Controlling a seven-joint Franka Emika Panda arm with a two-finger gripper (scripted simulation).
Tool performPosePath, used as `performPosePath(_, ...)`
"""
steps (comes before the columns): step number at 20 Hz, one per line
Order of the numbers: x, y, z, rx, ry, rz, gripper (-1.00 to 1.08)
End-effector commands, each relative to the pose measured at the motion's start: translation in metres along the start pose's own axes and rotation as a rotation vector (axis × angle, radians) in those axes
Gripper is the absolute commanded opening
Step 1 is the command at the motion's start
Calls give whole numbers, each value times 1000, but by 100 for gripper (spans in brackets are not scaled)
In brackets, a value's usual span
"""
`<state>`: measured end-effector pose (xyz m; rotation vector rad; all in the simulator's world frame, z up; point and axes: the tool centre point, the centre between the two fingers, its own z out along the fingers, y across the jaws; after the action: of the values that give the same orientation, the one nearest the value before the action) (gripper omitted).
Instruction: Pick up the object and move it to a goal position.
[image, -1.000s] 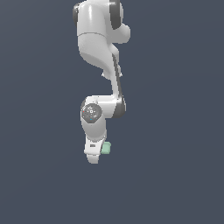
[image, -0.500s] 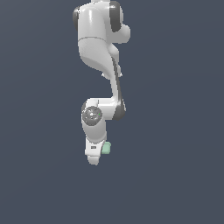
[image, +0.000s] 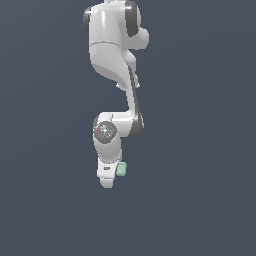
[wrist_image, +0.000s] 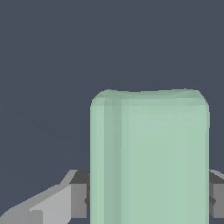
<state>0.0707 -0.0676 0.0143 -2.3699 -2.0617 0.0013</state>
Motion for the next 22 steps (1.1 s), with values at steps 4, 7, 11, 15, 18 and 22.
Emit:
performPosePath(4,1,-2,-12,-1,0,0,-100)
performPosePath(7,1,-4,-25,-1,0,0,-100)
performPosePath(11,3,-9,-50,-1,-1,0,-100)
performPosePath(15,5,-16,-86,-1,-1,-1,-100)
performPosePath(18,7,-22,-119,-1,-2,-1,-100)
performPosePath(22,10,-30,-167,0,-2,-2,-100)
